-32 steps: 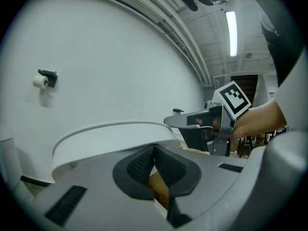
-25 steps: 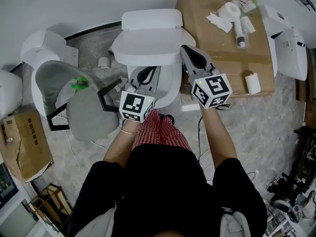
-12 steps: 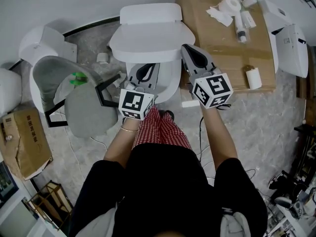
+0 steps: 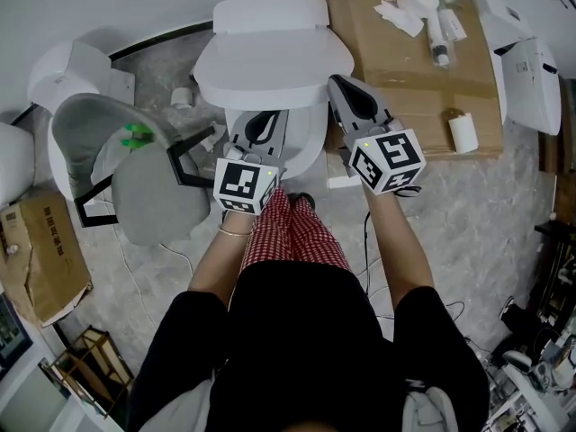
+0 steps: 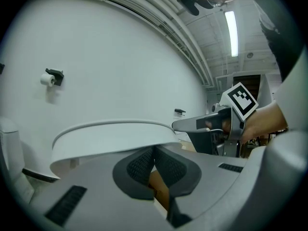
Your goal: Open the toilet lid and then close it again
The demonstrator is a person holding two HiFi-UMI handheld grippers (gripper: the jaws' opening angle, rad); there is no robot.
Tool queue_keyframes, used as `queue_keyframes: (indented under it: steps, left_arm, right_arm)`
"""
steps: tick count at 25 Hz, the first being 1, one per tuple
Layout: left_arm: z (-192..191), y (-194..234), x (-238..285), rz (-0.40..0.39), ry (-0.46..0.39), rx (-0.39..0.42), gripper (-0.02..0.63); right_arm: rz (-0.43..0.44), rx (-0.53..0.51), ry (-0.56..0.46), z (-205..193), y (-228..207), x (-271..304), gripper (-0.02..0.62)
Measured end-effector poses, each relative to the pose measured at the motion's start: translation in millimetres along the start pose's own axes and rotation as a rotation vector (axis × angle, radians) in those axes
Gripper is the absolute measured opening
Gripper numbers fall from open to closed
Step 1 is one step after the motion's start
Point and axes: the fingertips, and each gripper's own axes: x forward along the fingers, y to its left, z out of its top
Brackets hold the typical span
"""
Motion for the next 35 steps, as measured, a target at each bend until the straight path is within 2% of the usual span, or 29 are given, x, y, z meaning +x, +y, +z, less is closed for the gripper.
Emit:
queue_keyframes:
  steps: [12, 16, 27, 35]
  left_arm:
    - [-16, -1, -13, 0.029, 0.008, -0.005, 0.003]
    - [-21, -1, -16, 0.029, 0.01, 0.025, 0.003]
    - [-33, -8, -22, 0.028, 0.013, 0.013, 0.003]
    - [-43, -12, -27, -0.016, 0.018, 0.004, 0.003]
  right_arm:
    - [0.009, -0.007, 0.019, -15, 6, -9, 0.02]
    - [0.012, -0.015, 0.013, -19, 8, -10, 0.02]
    - [0.003, 0.002, -0.016, -30, 12, -18, 0.02]
    - [-0.026, 0.012, -0.033, -40, 16, -23, 0.02]
